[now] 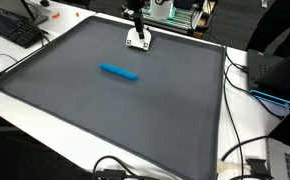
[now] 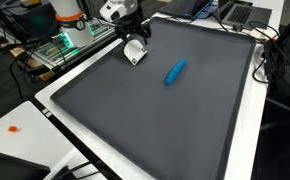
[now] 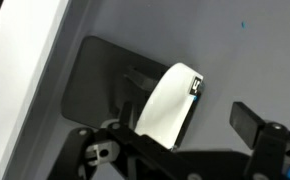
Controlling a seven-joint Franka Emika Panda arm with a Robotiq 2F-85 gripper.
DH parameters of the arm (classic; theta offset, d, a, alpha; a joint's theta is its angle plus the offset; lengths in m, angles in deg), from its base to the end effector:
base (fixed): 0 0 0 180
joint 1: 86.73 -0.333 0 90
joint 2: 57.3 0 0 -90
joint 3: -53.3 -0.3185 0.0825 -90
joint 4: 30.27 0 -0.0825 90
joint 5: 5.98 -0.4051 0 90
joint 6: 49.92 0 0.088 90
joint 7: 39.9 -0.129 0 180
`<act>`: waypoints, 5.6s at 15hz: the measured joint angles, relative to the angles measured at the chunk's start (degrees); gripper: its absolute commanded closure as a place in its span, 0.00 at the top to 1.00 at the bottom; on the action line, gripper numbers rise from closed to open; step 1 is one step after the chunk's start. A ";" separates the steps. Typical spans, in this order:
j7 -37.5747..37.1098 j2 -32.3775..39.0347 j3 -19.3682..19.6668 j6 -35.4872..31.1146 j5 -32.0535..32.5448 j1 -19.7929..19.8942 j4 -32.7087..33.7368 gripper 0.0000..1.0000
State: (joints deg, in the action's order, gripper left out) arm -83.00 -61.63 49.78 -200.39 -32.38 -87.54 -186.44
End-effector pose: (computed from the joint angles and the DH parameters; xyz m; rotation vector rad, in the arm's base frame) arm 0.4051 0.0242 0.2069 -2.5274 1.5186 0.1592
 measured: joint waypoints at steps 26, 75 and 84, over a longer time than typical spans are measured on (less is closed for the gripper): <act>-33.40 1.23 0.30 -6.59 21.42 1.49 1.11 0.01; 28.26 21.73 -1.33 15.13 32.64 -7.25 40.74 0.01; 30.13 25.58 -0.31 15.00 37.47 -7.95 42.78 0.01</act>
State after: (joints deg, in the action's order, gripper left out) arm -52.87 -36.05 49.47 -185.39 5.08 -95.49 -143.66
